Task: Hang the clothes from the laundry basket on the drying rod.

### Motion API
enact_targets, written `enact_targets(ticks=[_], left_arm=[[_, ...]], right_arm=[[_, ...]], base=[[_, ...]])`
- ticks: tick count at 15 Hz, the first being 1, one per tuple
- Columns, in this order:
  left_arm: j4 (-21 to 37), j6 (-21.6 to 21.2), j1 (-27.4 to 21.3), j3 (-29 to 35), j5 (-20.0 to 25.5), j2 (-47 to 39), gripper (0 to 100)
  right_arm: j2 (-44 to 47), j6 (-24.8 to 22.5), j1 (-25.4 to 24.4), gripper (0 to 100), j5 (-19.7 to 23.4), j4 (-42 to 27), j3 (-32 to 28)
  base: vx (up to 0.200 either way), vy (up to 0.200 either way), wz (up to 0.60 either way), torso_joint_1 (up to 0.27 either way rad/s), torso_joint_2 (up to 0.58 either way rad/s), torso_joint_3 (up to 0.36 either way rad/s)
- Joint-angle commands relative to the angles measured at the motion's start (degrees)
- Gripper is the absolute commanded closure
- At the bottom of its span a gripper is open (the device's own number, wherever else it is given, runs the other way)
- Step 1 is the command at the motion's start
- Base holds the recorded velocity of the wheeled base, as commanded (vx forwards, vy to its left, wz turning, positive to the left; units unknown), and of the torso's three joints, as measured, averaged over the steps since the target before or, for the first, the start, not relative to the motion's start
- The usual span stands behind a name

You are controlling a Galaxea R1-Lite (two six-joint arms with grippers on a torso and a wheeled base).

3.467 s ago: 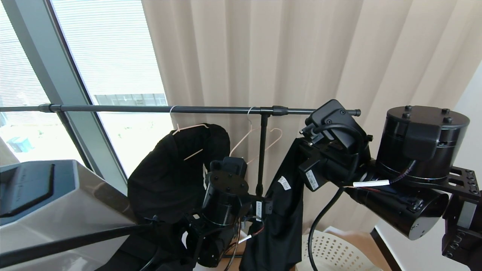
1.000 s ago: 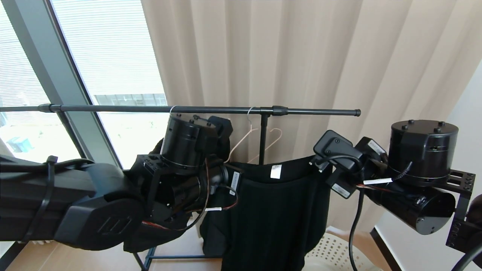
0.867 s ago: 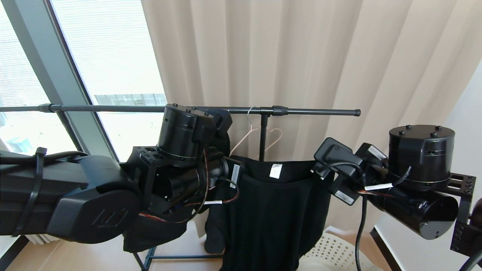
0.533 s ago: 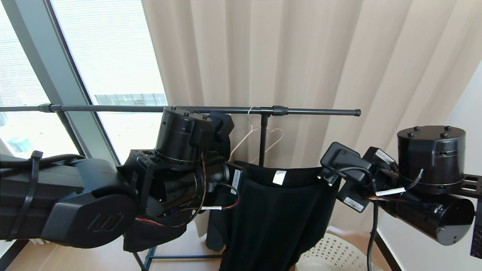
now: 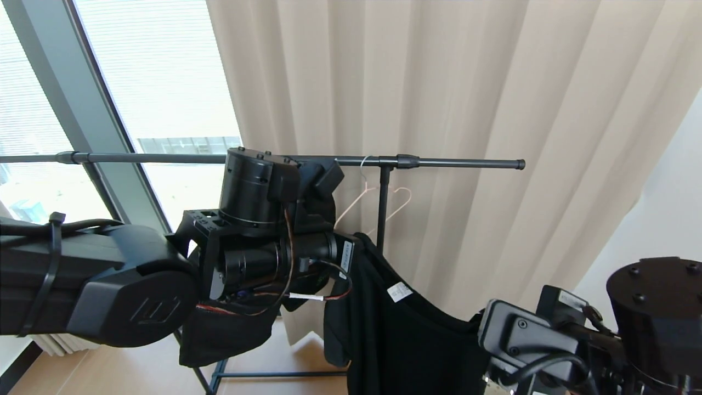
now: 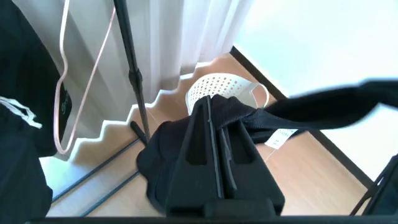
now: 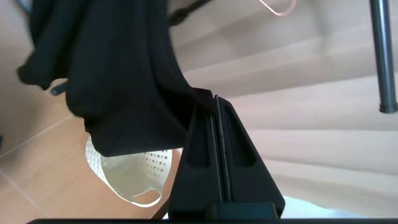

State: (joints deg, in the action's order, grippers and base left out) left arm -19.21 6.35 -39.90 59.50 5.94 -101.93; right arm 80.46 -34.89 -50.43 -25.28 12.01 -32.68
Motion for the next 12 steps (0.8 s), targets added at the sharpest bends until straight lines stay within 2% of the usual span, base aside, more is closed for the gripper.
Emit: enact_targets(ticks=[1, 3, 6, 8, 9, 10, 12], left_arm=[[-0.04, -0.02, 1.14, 3.43, 2.76, -0.38, 100], [-0.04, -0.02, 1.67, 6.94, 6.19, -1.7, 100], [-0.21, -0.2, 1.58, 11.51, 8.3, -4.42, 100], [-0.21, -0.02, 1.58, 14.06, 13.22, -5.21, 100], [-0.21, -0.02, 1.49, 14.41, 13.93, -5.21, 100], [-0.21, -0.11, 1.4, 14.59, 14.45, -5.21, 100], [-0.21, -0.2, 1.4, 14.33, 14.45, -5.21, 100]], right_arm=[[-3.2, 0.52, -5.29, 100, 0.06, -1.02, -0.98], [-1.97, 6.76, -10.74, 100, 0.06, -0.76, -1.51], [4.97, 18.19, -17.42, 100, 0.06, -0.49, -5.64], [10.6, 25.66, -19.79, 100, -0.03, -0.23, -10.12], [12.79, 28.83, -20.5, 100, -0.12, -0.32, -12.49], [15.61, 34.19, -20.93, 100, -0.64, -0.41, -16.1], [17.45, 38.84, -20.93, 100, -0.73, -0.32, -18.82]], base=[[0.0, 0.0, 0.0, 0.0, 0.0, 0.0], [0.0, 0.0, 0.0, 0.0, 0.0, 0.0], [0.0, 0.0, 0.0, 0.0, 0.0, 0.0], [0.0, 0.0, 0.0, 0.0, 0.0, 0.0], [0.0, 0.0, 0.0, 0.0, 0.0, 0.0], [0.0, 0.0, 0.0, 0.0, 0.0, 0.0], [0.0, 0.0, 0.0, 0.0, 0.0, 0.0]])
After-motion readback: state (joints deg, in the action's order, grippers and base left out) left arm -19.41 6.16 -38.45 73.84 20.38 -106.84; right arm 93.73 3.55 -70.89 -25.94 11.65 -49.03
